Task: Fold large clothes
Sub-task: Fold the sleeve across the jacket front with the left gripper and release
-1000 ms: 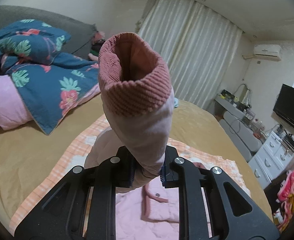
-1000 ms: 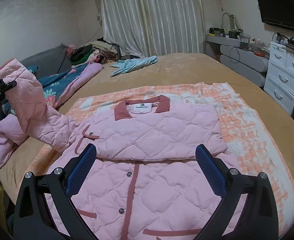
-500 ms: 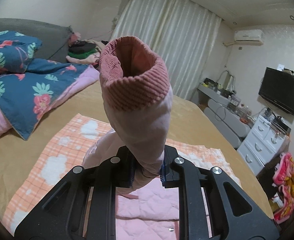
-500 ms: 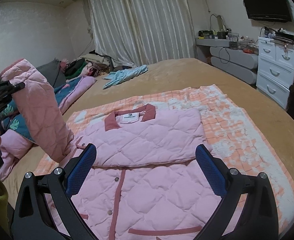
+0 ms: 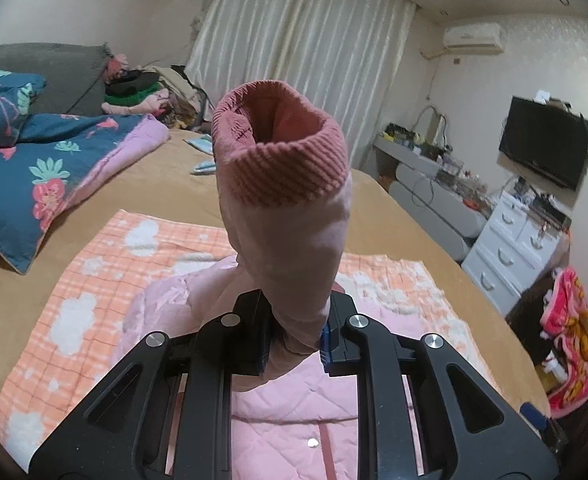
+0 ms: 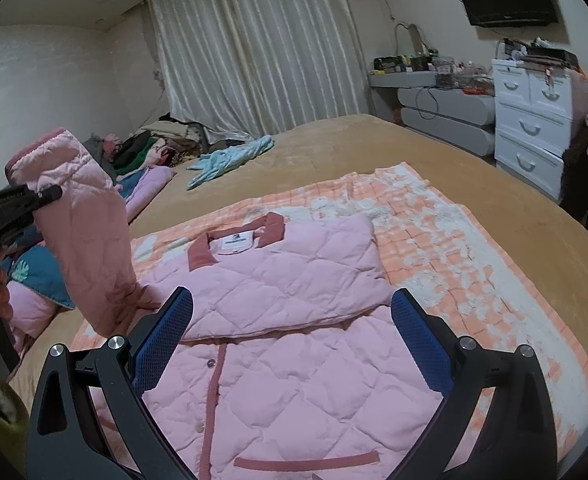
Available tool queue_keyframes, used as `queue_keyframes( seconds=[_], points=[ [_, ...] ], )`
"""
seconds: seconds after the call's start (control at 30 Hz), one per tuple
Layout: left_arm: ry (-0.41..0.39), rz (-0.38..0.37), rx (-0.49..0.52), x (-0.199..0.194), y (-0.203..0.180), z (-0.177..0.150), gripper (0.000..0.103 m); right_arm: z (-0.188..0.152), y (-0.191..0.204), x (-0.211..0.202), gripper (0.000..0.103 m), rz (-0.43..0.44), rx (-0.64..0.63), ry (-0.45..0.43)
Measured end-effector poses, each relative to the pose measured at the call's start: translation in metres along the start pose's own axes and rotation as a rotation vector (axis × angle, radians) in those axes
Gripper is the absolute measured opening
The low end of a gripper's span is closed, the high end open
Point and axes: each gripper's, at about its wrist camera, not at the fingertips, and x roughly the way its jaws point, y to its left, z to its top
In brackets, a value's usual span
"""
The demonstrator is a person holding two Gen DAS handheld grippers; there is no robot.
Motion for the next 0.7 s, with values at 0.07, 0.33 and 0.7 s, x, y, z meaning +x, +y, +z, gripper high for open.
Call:
queue_keyframes(
  seconds=[0.07,0.33,0.7],
  points=[
    [0.012,-0.005,0.016,0.005,-0.006,-0.004,0.011,-0.001,-0.006,0.001,0.099,-0.02,0.003,0.002],
    [0.073,-0.023,0.074,0.03,-0.032,-0.027,0.011,-0.006,-0.024,0.01,0.099,-0.058,0.021,0.011],
    [0.197,-0.034,0.191,0.074,-0.072,-0.075,0.012,-0.012,-0.05,0.021,0.099,-0.086,0.058,0.028]
  ],
)
